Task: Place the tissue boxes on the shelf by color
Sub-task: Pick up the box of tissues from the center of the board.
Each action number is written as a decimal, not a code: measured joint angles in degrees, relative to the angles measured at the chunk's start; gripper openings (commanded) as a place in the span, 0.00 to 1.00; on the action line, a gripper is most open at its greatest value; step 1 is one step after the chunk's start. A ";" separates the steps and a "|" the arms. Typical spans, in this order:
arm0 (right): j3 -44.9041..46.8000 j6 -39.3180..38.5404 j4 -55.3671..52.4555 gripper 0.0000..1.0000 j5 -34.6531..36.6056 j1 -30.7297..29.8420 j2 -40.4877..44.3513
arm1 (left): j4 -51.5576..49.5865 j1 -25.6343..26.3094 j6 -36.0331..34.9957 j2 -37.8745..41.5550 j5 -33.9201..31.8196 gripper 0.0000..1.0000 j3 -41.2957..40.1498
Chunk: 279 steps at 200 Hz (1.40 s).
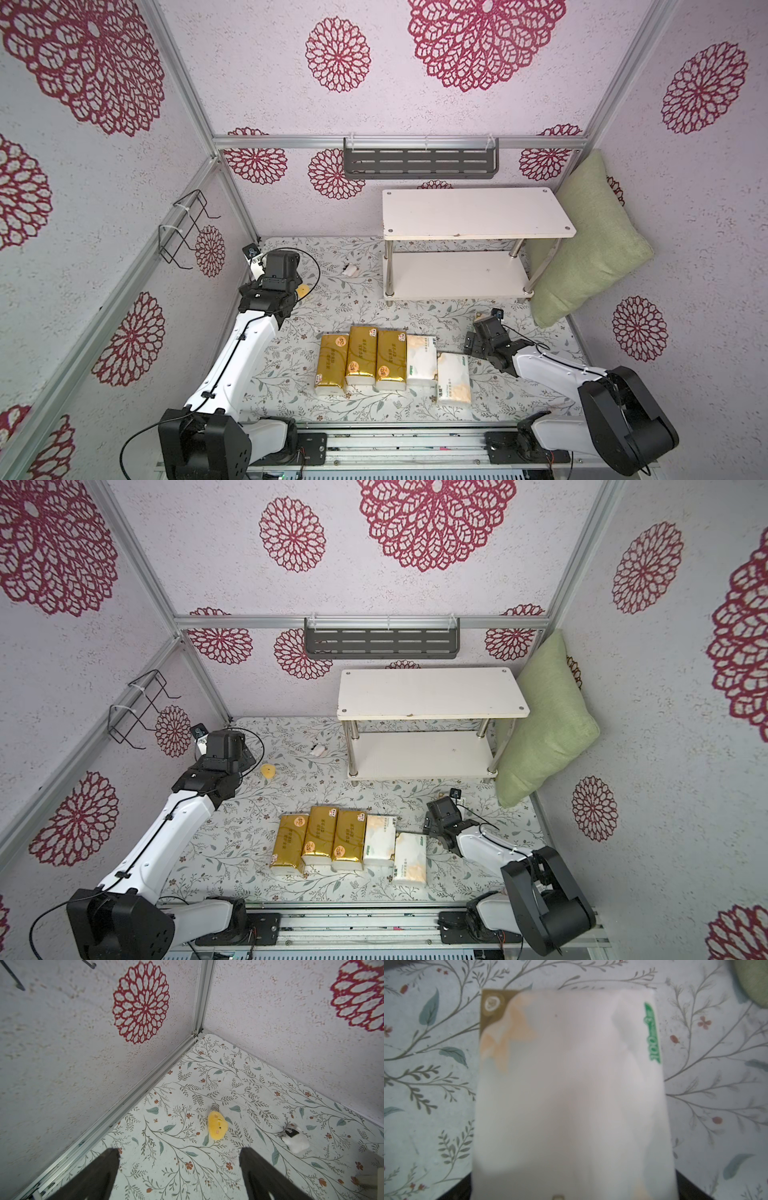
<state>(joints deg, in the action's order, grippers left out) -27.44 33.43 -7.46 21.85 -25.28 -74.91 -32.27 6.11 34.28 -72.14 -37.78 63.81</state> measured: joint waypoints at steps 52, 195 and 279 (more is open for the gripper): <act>0.00 0.02 0.22 0.97 0.02 0.11 -0.72 | 0.00 0.00 -0.02 0.00 -0.02 0.97 0.00; -0.98 -0.09 -2.95 0.91 -0.11 0.15 0.22 | 0.00 0.00 -0.04 0.00 -0.04 0.97 0.00; -4.35 -1.62 -8.17 0.91 -1.51 0.17 4.22 | 0.00 0.00 0.00 0.00 -0.07 0.97 0.00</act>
<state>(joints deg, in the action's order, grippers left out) -31.79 31.81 -15.64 20.34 -25.10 -70.70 -32.27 6.11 34.28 -72.14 -37.85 63.81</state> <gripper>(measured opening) 0.908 0.975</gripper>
